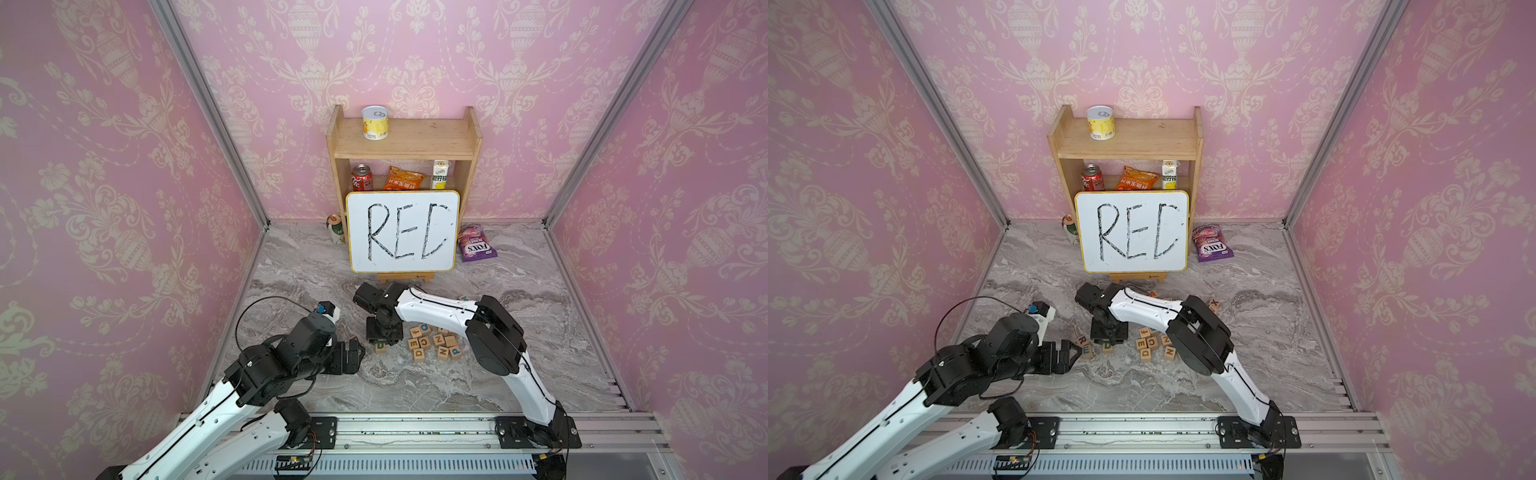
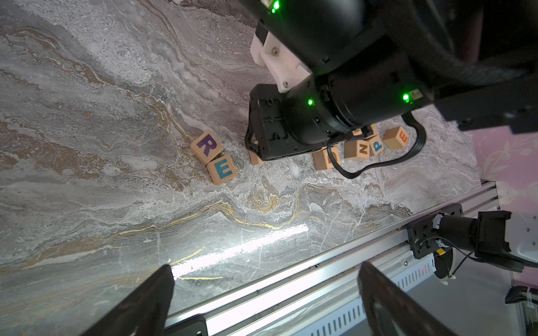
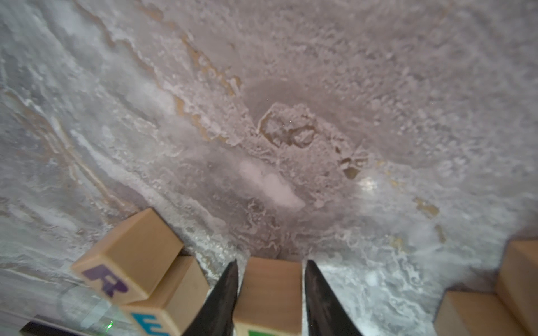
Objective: Assemble the uppercase word "red" with letter blocks
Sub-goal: Place the letter block at the center of the board.
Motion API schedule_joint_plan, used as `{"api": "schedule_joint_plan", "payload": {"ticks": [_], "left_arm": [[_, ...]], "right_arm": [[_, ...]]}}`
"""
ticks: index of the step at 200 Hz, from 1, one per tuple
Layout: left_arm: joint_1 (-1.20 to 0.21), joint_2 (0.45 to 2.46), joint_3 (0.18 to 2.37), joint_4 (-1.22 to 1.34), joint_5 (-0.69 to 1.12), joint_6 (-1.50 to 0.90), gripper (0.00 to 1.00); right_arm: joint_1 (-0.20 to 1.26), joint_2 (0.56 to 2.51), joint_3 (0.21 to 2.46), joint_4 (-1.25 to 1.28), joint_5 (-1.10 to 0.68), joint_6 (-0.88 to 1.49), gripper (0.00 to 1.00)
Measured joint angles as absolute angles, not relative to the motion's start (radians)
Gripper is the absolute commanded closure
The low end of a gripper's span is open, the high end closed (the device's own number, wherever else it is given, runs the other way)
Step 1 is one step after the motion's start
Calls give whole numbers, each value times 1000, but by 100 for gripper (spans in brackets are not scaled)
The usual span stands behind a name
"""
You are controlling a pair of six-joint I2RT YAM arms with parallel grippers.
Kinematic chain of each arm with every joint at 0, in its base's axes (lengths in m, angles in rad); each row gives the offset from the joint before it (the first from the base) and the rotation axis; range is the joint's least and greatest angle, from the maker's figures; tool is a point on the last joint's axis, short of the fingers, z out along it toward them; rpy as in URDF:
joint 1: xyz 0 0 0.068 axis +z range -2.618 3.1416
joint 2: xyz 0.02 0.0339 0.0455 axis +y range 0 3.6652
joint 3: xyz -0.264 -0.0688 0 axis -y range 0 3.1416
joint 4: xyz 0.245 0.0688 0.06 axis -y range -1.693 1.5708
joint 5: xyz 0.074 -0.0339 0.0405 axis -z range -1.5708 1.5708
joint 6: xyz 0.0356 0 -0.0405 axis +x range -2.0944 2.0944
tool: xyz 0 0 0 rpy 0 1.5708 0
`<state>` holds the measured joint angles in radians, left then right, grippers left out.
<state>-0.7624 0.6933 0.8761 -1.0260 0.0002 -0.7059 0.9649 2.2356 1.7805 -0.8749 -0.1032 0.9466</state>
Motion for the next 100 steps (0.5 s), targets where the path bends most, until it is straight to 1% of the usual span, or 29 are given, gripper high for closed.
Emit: {"api": "schedule_joint_plan", "payload": {"ticks": [10,34,56,73,95,100], "left_arm": [[-762,701,876,-1026,-11,-707,1],[-762,719,876,-1026,-42,-713,1],[-761,744,876,-1026,-81,-723,2],[-759,777,876,-1023,-106,-729,3],[-745,841,876,-1010,-134,-741,5],[-741,858,876,-1007,-138,-744,6]], "right_arm": [[965,2233,1776,-878,-99,940,47],[964,2214,1750,-876,-89,934,42],[957,2170,1695,-875,-88,925,33],[948,2109,1650,-876,-84,923,21],[930,2016,1615,-877,-80,905,2],[928,1995,1610,-876,-79,908,0]]}}
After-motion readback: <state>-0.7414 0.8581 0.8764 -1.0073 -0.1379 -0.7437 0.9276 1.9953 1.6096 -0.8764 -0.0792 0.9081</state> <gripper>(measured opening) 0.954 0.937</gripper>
